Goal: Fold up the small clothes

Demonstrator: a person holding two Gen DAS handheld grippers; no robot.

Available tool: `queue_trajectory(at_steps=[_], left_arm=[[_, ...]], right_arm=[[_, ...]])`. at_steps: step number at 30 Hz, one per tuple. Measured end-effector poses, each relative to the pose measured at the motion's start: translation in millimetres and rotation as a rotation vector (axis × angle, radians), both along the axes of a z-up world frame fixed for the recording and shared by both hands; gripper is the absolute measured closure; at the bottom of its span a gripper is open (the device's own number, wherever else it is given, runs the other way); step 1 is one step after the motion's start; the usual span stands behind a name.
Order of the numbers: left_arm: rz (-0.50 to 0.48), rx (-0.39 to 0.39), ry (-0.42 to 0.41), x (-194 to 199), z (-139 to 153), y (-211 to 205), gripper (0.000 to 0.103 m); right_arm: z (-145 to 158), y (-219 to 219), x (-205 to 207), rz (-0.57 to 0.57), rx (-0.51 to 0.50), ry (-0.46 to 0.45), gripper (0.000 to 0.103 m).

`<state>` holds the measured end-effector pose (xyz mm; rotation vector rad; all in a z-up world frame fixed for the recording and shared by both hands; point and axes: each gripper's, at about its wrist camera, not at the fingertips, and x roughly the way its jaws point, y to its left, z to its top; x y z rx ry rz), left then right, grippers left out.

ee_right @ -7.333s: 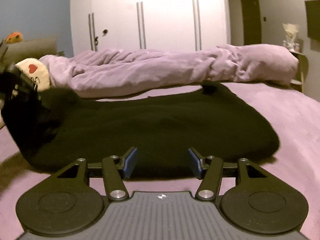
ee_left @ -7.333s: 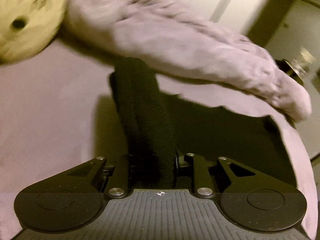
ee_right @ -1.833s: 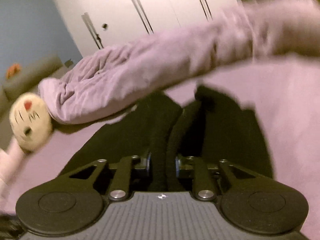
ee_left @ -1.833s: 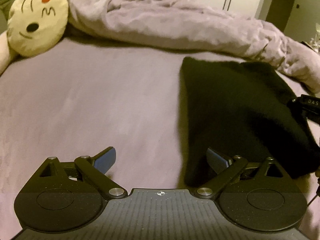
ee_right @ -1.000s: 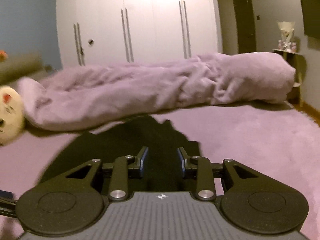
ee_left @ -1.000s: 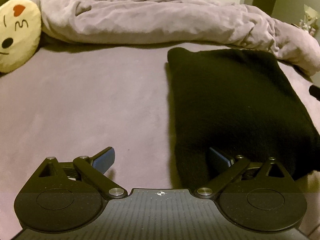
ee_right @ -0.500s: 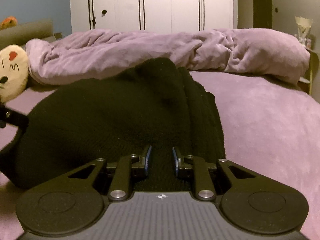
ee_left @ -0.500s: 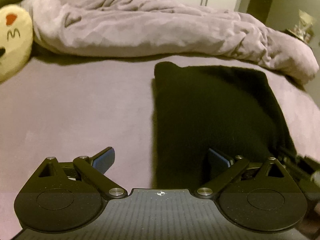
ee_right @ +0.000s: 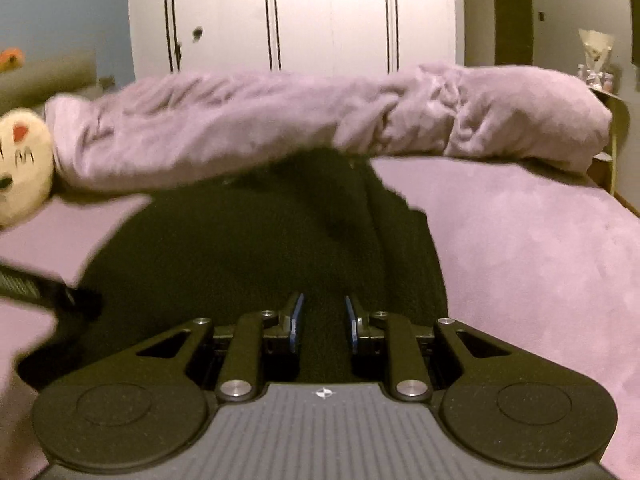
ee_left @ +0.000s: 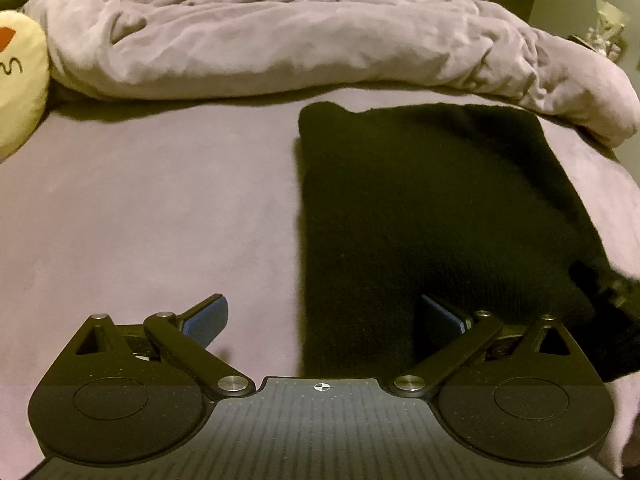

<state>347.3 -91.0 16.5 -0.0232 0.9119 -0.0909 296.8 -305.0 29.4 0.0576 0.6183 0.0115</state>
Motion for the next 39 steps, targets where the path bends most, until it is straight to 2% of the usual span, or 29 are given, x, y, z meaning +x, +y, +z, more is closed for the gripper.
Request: queue_trajectory(at_steps=[5,8,11,14,17,18,20,22,23,25,26,27,29,31,32,36,39], left_arm=[[-0.002,0.026,-0.016,-3.4,13.8,-3.4,0.0],[-0.008,0.037,-0.06,0.7,26.6,-5.0,0.0],[0.001,0.057,-0.061,13.8,20.9,-6.4,0.0],[0.012,-0.028,-0.025,25.1,6.1,-0.8,0.0],[-0.01,-0.107,-0.005,30.5,-7.0,4.5,0.0],[-0.01,-0.134,0.006,32.0,-10.8,7.5,0.0],[0.019,-0.237,0.043,32.9,-13.2,22.3,0.0],[0.056,-0.341,0.064,29.6,-12.2,43.1,0.0],[0.064,-0.366,0.064,27.9,-11.2,50.9,0.0],[0.075,-0.38,0.051,26.9,-7.8,65.3,0.0],[0.077,-0.385,0.044,27.8,-7.5,72.2,0.0],[0.072,-0.401,0.051,30.4,-9.1,77.4,0.0],[0.047,-0.484,0.095,37.4,-18.7,81.1,0.0],[-0.006,-0.591,0.149,45.0,-32.5,75.0,0.0],[-0.031,-0.618,0.172,50.3,-38.1,68.7,0.0],[-0.077,-0.665,0.203,63.5,-53.1,52.3,0.0],[-0.069,-0.71,0.227,75.0,-65.0,46.6,0.0]], right_arm=[[17.4,13.6,16.0,0.006,-0.018,-0.024,0.083],[19.8,19.7,33.7,-0.011,-0.023,-0.029,0.083],[13.5,24.6,51.4,-0.005,-0.019,-0.009,0.083],[-12.8,28.3,68.9,-0.016,-0.126,0.065,0.083],[-36.1,24.3,67.5,-0.013,-0.202,0.035,0.083],[-37.4,21.8,67.7,-0.015,-0.186,0.036,0.083],[-30.9,14.9,67.6,-0.01,-0.133,0.046,0.081],[-19.1,2.6,60.7,0.003,-0.053,0.058,0.075],[-14.0,-5.2,57.6,0.008,-0.019,0.061,0.07],[-3.8,-25.5,45.0,0.008,0.072,0.046,0.046],[-0.7,-35.6,40.2,-0.024,0.088,0.045,0.021],[1.6,-47.0,35.9,-0.051,0.104,0.041,0.017],[0.0,-70.2,32.7,-0.051,0.186,0.053,0.017],[-11.0,-91.1,40.6,-0.05,0.298,0.116,0.017],[-18.8,-99.1,46.5,-0.038,0.346,0.145,0.017],[-50.7,-115.7,65.4,0.007,0.536,0.24,0.017],[-61.4,-114.7,76.3,0.036,0.582,0.246,0.022]])
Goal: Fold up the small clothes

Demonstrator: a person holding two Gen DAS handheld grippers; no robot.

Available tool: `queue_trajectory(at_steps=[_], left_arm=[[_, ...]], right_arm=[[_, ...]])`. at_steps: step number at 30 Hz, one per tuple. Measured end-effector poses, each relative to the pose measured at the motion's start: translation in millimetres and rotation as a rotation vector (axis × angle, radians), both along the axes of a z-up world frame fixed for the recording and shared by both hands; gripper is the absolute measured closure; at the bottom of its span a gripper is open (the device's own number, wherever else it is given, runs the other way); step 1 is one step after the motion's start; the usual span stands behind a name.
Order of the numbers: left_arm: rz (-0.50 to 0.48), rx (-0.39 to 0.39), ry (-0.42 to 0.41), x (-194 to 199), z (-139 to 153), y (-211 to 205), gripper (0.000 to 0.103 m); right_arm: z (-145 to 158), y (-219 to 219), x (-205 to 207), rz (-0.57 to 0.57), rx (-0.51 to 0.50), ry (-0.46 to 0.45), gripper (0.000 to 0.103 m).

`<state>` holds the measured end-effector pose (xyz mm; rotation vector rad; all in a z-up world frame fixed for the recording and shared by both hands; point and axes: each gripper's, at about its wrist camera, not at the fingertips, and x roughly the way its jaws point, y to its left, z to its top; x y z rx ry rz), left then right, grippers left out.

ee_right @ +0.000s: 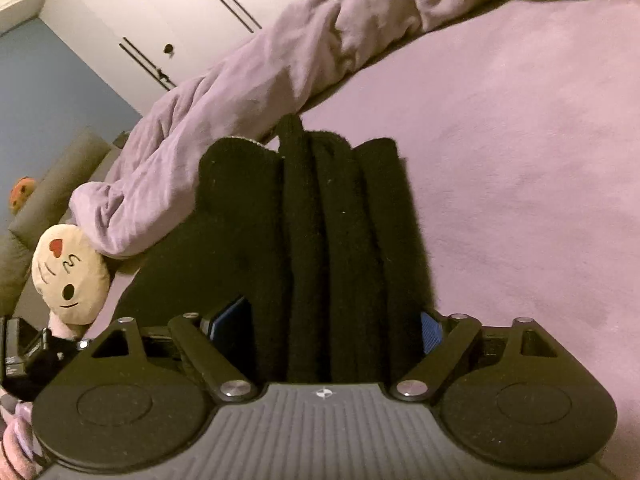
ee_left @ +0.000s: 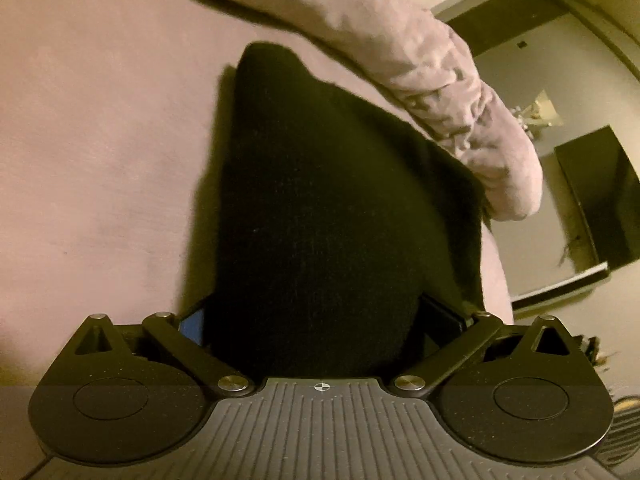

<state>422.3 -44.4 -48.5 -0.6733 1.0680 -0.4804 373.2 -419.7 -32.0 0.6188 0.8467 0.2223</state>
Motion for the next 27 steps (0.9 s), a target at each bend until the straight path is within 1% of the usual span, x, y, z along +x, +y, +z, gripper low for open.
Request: queue_trajectory(at_steps=[1,2,3,4,6,7,8,11,14,15,16,18,20,22,23,24,25,26,27], left_arm=[[0.0,-0.002,0.003,3.6,-2.1,-1.9,0.0],[0.002,0.003,-0.002,7.3,-2.6,-4.3,0.0],[0.007,0.007,-0.007,8.7,-1.1,-5.4,0.004],[0.009,0.016,-0.017,8.6,1.3,-6.1,0.007],[0.001,0.027,-0.034,8.7,5.1,-3.1,0.016],[0.006,0.02,-0.035,8.5,6.1,-1.1,0.017],[0.015,0.011,-0.039,7.7,7.7,1.4,0.022],[0.033,0.004,-0.065,5.0,17.2,7.1,0.027],[0.033,-0.028,-0.096,1.6,31.5,14.0,0.029],[0.032,-0.029,-0.11,0.4,38.0,15.0,0.029],[0.031,-0.018,-0.124,-1.7,44.8,16.1,0.029],[0.023,0.015,-0.157,-10.7,57.6,22.2,0.029],[0.033,0.051,-0.172,-20.7,65.5,36.7,0.029],[0.065,0.075,-0.137,-23.8,65.9,55.2,0.028],[0.084,0.106,-0.112,-24.9,64.1,65.1,0.026],[0.103,0.143,-0.088,-25.6,63.1,72.7,0.025],[0.111,0.181,-0.068,-26.9,61.8,79.7,0.025],[0.11,0.21,-0.065,-29.4,61.8,84.8,0.023],[0.12,0.242,-0.087,-35.0,65.1,88.9,0.025]], right_arm=[[-3.1,-0.6,3.3,0.005,0.024,0.002,0.023],[-4.9,-1.1,4.0,0.007,0.044,0.001,0.032],[-7.0,-2.0,5.3,0.018,0.078,-0.003,0.047],[-8.0,-2.6,6.2,0.024,0.11,-0.001,0.049],[-6.9,1.8,3.1,0.032,0.107,-0.016,0.054],[-6.2,3.9,2.2,0.035,0.116,-0.018,0.055],[-5.9,3.7,1.4,0.03,0.135,-0.02,0.057],[5.8,16.3,-2.5,0.041,0.142,-0.045,0.058],[24.1,31.7,-4.7,0.069,0.139,-0.077,0.058],[29.2,35.7,-5.3,0.078,0.164,-0.089,0.058],[34.1,41.7,-4.3,0.091,0.177,-0.097,0.058],[41.9,59.2,-3.2,0.133,0.172,-0.117,0.058],[43.6,75.5,-3.9,0.162,0.179,-0.113,0.058],[38.4,85.3,-8.7,0.157,0.18,-0.105,0.058],[34.5,86.9,-12.5,0.125,0.163,-0.088,0.053],[32.3,86.0,-16.2,0.082,0.119,-0.066,0.045],[33.3,84.3,-20.7,0.024,0.046,-0.038,0.044],[37.9,82.6,-26.2,-0.017,-0.025,-0.032,0.044],[46.1,83.7,-32.6,-0.034,-0.082,-0.064,0.044]])
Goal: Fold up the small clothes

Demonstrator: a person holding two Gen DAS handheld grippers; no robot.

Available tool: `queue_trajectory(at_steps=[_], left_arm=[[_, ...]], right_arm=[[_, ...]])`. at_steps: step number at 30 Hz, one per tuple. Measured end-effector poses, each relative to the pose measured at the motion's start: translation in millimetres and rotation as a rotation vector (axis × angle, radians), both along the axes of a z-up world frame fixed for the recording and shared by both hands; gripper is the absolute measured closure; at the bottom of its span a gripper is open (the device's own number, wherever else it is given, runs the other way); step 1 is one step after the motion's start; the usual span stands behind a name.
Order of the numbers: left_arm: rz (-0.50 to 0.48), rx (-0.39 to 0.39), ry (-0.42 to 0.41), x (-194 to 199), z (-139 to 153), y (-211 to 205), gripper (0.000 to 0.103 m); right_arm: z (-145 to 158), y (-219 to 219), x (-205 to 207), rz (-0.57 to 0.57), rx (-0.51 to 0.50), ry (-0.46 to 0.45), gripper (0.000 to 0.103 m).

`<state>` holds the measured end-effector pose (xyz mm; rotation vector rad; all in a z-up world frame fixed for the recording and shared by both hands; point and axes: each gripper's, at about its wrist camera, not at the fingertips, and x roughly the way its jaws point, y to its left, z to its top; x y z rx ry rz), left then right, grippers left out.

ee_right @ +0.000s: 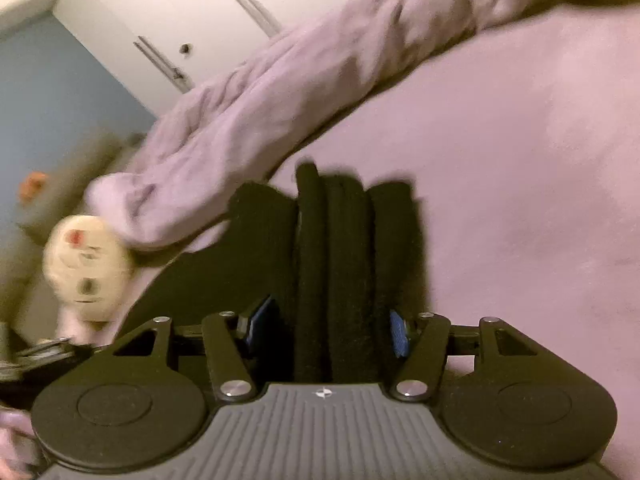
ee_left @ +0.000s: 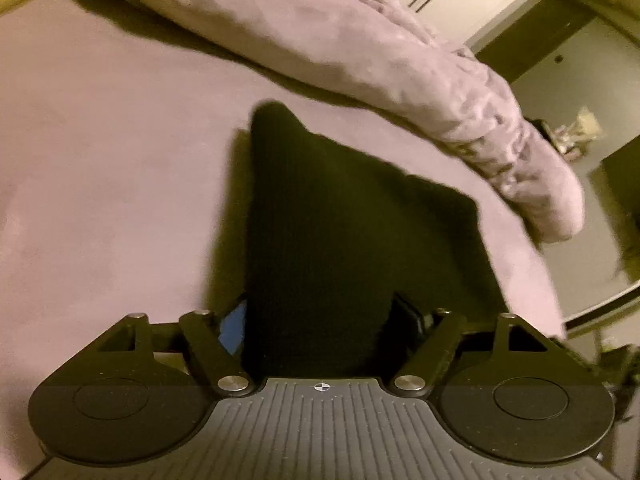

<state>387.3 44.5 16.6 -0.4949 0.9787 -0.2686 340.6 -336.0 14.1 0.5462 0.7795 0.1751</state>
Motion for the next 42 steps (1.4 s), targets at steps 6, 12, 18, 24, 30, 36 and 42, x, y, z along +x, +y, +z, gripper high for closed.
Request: queue_trajectory(at_steps=[6,12,18,24,30,36,42], left_arm=[[0.087,0.197,-0.264,-17.8,44.9,-24.2,0.002],[0.125,0.267,-0.212,12.9,18.7,-57.0,0.001],[0.143,0.337,-0.181,19.7,-26.7,-69.4,0.0],[0.132,0.393,-0.195,26.1,-38.2,-82.3,0.0],[0.131,0.371,-0.203,24.8,-48.6,-78.6,0.0],[0.145,0.344,-0.201,28.9,-55.8,-75.7,0.0],[0.162,0.321,-0.118,22.0,-37.1,-68.1,0.0]], right_arm=[[61.3,48.1,-9.0,-0.033,-0.225,-0.273,0.04],[52.9,103.6,37.8,0.036,-0.312,-0.311,0.028],[3.6,117.3,49.0,-0.02,-0.666,-0.251,0.048],[-20.5,121.9,52.8,-0.072,-0.747,-0.274,0.042],[-30.2,119.0,56.2,-0.094,-0.722,-0.251,0.033],[-38.6,127.6,62.2,-0.097,-0.774,-0.233,0.026],[-22.5,136.6,52.9,-0.096,-0.807,-0.234,0.02]])
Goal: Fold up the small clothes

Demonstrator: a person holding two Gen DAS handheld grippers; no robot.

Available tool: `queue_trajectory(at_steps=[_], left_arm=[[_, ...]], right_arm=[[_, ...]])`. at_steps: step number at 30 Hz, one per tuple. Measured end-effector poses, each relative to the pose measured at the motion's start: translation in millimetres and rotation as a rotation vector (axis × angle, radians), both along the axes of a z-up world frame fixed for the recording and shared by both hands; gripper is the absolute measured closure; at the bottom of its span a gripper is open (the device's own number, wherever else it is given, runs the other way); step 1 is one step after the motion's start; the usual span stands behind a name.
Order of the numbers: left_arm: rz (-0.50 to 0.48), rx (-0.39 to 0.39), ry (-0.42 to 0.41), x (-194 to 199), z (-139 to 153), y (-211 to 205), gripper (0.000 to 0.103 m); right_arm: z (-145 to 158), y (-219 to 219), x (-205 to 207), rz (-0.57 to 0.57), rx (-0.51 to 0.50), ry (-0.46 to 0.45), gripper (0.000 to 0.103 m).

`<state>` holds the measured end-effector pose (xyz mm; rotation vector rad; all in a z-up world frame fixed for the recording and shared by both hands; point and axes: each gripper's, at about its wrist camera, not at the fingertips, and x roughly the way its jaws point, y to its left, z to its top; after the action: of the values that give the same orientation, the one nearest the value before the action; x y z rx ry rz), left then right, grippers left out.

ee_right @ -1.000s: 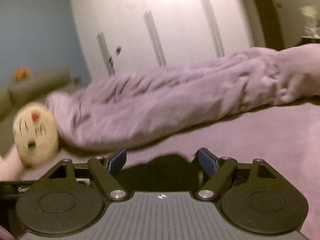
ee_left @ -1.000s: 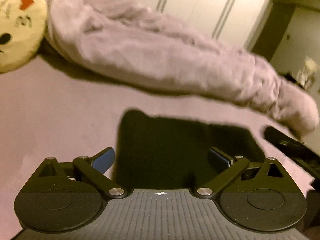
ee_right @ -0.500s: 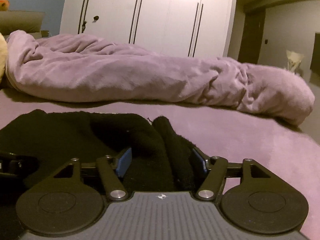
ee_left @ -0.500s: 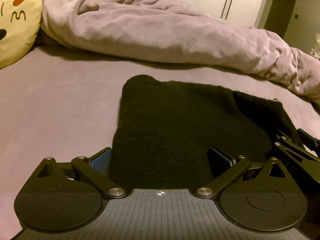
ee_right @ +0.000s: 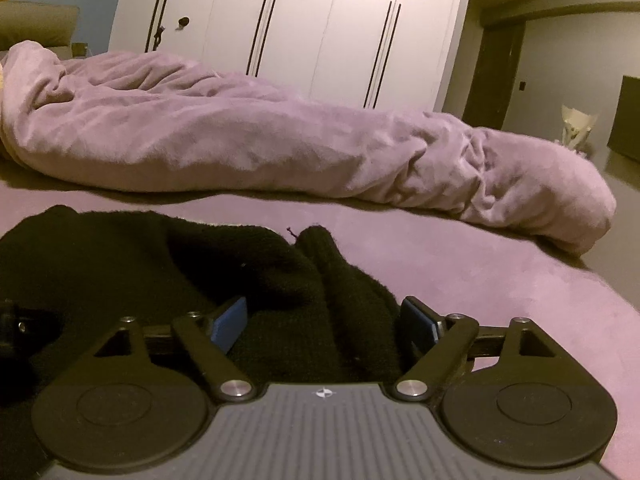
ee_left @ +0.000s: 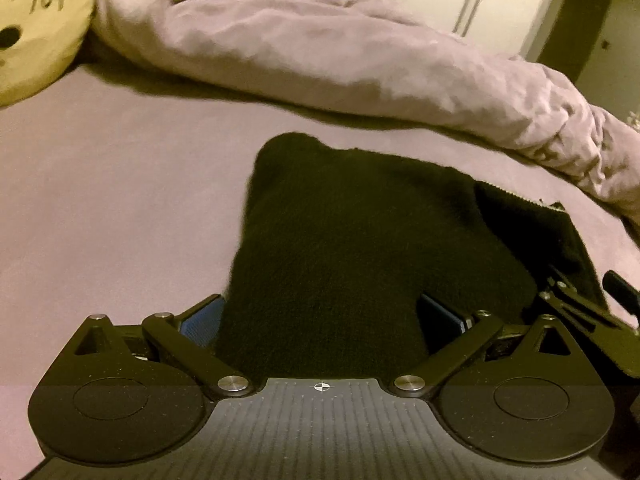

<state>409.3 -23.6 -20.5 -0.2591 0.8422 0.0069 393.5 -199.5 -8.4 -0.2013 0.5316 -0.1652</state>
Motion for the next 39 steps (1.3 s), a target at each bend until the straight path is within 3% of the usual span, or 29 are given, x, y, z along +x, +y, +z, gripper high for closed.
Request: queue_trajectory(at_steps=[2,5,7,8,9,11,14,18,22,28,32,34,37,39], left_arm=[[0.003,0.017,0.002,-6.2,10.6,2.4,0.0],[-0.008,0.098,-0.019,-12.2,24.6,1.0,0.0],[-0.02,0.126,-0.014,-13.3,30.8,0.1,0.0],[-0.025,0.135,-0.014,-14.3,34.0,0.1,0.0],[-0.026,0.142,-0.02,-16.2,36.4,0.1,0.0],[-0.025,0.164,-0.039,-21.0,40.0,0.4,0.0],[-0.043,0.192,-0.036,-24.4,40.3,1.3,0.0],[-0.046,0.158,-0.029,-32.6,40.3,6.3,0.0],[-0.031,0.14,-0.031,-50.2,49.5,12.3,0.0],[-0.025,0.129,-0.041,-89.3,58.2,17.1,0.0],[-0.019,0.102,-0.012,-105.0,57.3,16.0,0.0],[-0.015,0.096,0.009,-111.1,57.7,14.1,0.0],[-0.01,0.114,0.014,-122.7,61.6,9.4,0.0],[-0.019,0.122,0.023,-131.5,62.9,6.5,0.0]], right_arm=[[13.1,3.7,-3.5,0.042,-0.003,0.007,0.02],[35.9,13.9,-10.0,0.08,-0.013,-0.059,0.02],[42.9,22.8,-9.1,0.144,-0.002,-0.07,0.024],[43.7,26.6,-6.7,0.186,0.008,-0.057,0.037],[42.5,31.7,-3.7,0.226,0.002,-0.036,0.056],[35.1,40.1,4.2,0.268,-0.038,0.012,0.07],[16.5,37.6,19.8,0.208,-0.07,0.098,0.083],[-1.4,21.3,32.9,0.159,-0.026,0.117,0.085],[4.1,14.9,29.9,0.155,0.031,0.125,0.085],[24.1,4.9,-61.3,0.161,0.127,0.078,0.078],[3.5,-8.9,-110.6,0.184,0.088,0.034,0.077],[-4.2,-7.7,-114.0,0.218,0.03,0.015,0.077],[-4.4,-8.3,-103.6,0.21,0.043,0.048,0.077],[1.3,-0.1,-104.5,0.21,-0.007,0.072,0.077]])
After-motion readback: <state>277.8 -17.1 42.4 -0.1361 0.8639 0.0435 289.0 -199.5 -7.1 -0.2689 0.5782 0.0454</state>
